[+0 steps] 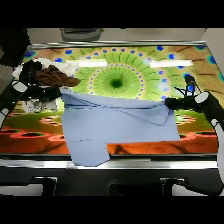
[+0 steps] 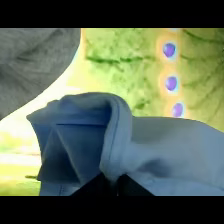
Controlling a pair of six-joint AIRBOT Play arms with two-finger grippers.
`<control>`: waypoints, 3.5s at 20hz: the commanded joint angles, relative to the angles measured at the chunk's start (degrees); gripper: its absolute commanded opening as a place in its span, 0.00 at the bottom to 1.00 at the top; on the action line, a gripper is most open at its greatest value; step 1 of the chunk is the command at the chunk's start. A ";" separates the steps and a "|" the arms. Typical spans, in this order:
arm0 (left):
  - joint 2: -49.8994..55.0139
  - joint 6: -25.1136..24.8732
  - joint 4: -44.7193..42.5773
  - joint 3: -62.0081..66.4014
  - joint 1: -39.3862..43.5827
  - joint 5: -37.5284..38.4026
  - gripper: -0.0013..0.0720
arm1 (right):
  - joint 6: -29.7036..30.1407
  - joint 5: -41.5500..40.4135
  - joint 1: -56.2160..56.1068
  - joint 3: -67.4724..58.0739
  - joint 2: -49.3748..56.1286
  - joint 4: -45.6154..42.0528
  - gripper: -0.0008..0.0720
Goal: Fold the shirts.
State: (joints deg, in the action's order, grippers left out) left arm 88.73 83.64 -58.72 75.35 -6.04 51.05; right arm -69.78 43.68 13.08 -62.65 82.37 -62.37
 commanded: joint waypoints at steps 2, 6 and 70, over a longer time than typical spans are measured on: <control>2.78 0.31 7.69 2.21 -0.98 6.27 0.66 | 1.77 2.40 2.60 -2.95 0.07 4.09 0.81; -1.22 0.33 -2.78 4.59 -9.49 29.24 0.66 | 12.52 27.36 16.33 -13.11 -3.17 0.50 0.84; -49.72 1.07 -1.97 34.69 -5.70 4.63 0.06 | 20.26 20.61 14.88 -42.84 -47.25 -11.82 0.08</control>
State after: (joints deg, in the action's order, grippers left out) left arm 38.74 84.31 -60.75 109.65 -11.77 54.37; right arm -48.88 61.19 28.03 -105.23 35.27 -72.93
